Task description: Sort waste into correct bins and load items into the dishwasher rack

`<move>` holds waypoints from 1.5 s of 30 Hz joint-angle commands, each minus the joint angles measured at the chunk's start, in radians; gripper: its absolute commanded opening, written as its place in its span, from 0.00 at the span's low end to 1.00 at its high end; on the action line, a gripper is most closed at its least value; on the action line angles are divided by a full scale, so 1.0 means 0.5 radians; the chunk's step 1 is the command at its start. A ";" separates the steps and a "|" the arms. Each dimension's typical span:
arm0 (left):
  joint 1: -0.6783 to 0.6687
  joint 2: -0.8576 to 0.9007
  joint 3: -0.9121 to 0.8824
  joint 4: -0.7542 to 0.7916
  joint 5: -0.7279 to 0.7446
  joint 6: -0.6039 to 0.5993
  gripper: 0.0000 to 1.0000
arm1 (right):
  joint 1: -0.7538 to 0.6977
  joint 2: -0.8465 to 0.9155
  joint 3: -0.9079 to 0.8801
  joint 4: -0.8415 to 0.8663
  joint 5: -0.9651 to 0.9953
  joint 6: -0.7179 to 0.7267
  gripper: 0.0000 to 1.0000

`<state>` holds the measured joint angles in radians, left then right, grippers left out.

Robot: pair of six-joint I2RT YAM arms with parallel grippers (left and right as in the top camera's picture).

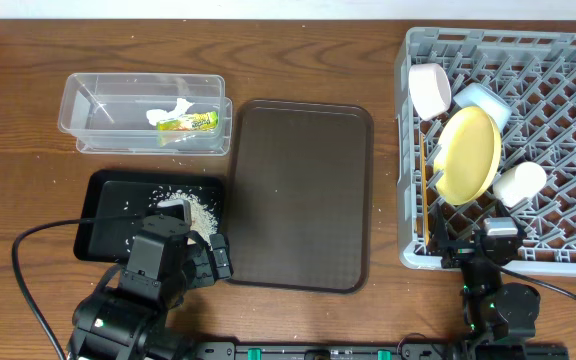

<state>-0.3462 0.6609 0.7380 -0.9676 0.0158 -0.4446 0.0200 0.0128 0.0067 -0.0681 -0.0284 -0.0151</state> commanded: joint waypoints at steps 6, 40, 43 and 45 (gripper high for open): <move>-0.008 -0.005 -0.008 0.002 -0.032 -0.003 0.98 | 0.014 -0.005 -0.002 -0.008 -0.004 -0.017 0.99; 0.602 -0.618 -0.150 0.076 -0.033 0.644 0.98 | 0.014 -0.005 -0.002 -0.008 -0.004 -0.017 0.99; 0.639 -0.769 -0.326 0.269 -0.054 0.671 0.98 | 0.014 -0.005 -0.002 -0.008 -0.004 -0.017 0.99; 0.656 -0.870 -0.484 0.442 -0.054 0.671 0.98 | 0.014 -0.005 -0.002 -0.008 -0.004 -0.017 0.99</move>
<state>-0.0338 0.2825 0.5812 -0.8051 0.0101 -0.1688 0.0200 0.0128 0.0067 -0.0681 -0.0280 -0.0151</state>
